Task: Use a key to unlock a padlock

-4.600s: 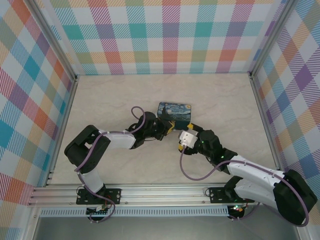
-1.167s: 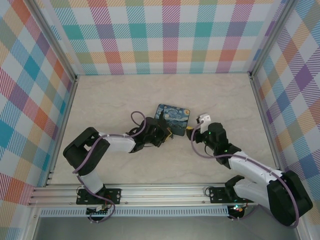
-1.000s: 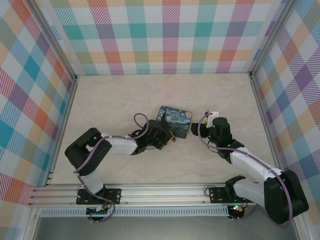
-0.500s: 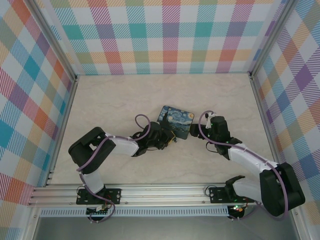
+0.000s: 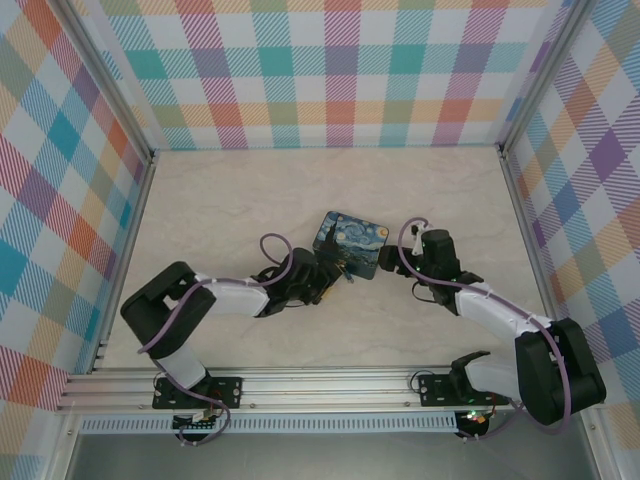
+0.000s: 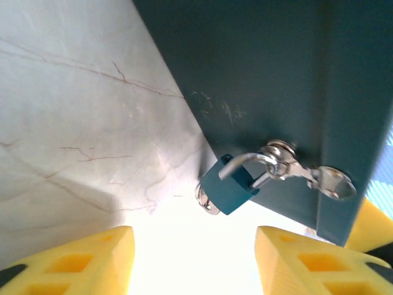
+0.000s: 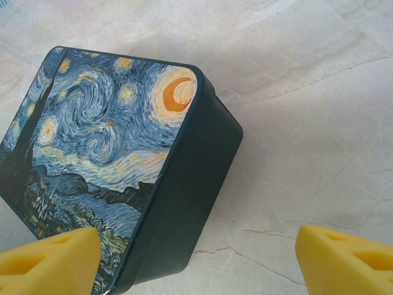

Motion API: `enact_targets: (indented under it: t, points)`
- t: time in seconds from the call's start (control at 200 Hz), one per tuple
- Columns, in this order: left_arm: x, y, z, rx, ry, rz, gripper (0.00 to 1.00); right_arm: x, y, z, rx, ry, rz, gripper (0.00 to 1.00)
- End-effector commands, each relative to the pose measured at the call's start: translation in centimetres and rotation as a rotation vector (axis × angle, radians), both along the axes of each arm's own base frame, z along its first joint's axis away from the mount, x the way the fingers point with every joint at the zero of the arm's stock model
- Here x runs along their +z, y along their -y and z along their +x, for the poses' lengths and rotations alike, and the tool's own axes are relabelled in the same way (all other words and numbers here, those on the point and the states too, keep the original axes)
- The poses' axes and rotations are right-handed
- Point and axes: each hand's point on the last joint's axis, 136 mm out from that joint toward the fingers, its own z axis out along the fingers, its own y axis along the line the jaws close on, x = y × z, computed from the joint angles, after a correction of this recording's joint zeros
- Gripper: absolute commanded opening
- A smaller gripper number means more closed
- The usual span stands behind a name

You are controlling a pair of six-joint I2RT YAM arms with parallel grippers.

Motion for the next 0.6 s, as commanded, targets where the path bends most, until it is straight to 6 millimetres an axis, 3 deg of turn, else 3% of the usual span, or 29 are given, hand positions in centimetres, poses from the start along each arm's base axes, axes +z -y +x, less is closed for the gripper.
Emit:
enact_targets:
  t: [0.0, 0.21, 0.38, 0.475, 0.595]
  points:
    - [2.6, -2.9, 1.1, 0.041, 0.079, 0.081, 0.61, 1.5, -0.3, 0.6, -0.001, 0.011, 0.059, 0.86]
    - [8.5, -8.3, 4.1, 0.089, 0.211, 0.155, 0.76, 2.3, -0.1, 0.9, -0.014, -0.004, 0.136, 0.98]
    - [10.4, -12.5, 7.7, 0.133, 0.262, 0.175, 0.84, 3.0, -0.6, 1.1, 0.004, -0.031, 0.196, 1.0]
    - [10.6, -12.4, 10.0, 0.094, 0.283, 0.17, 0.86, 3.0, -0.8, 1.4, 0.004, -0.061, 0.229, 1.0]
    - [10.5, -9.6, 12.6, -0.021, 0.304, 0.123, 0.87, 2.4, -1.2, 1.9, 0.003, -0.117, 0.245, 1.0]
